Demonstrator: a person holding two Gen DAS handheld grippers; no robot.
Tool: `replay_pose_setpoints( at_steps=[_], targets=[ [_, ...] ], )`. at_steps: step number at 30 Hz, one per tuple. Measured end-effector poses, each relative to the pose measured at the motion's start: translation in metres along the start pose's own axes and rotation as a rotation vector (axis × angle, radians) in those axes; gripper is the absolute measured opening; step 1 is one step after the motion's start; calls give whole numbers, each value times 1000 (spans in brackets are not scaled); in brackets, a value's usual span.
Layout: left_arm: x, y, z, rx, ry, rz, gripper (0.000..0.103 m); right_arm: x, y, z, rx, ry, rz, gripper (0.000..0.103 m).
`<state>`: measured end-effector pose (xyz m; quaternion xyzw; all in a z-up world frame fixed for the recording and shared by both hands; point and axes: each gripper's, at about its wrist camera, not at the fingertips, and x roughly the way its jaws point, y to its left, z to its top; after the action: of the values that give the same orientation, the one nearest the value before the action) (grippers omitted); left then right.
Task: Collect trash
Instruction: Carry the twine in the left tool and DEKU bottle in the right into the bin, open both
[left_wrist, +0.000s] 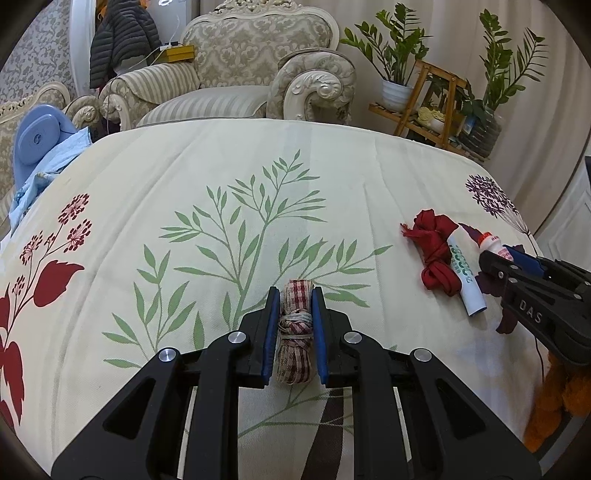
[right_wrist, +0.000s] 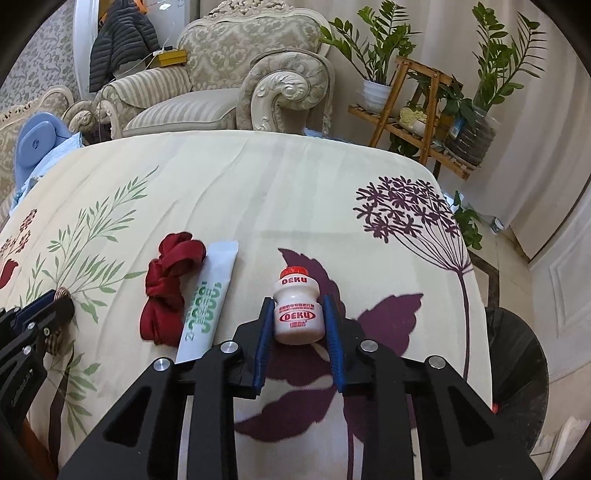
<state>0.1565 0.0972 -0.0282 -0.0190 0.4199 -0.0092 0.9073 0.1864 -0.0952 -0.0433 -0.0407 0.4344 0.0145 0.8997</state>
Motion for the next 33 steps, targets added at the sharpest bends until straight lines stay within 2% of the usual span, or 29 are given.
replay_pose_setpoints(
  at_steps=[8, 16, 33],
  targets=[
    [-11, -10, -9, 10, -9, 5, 17, -23, -15, -20, 24, -20, 8, 28],
    [-30, -33, -24, 26, -24, -27, 17, -51, -38, -48, 61, -41, -1, 28],
    [-63, -129, -61, 138, -35, -123, 17, -88, -123, -108, 189, -77, -70, 28]
  ],
)
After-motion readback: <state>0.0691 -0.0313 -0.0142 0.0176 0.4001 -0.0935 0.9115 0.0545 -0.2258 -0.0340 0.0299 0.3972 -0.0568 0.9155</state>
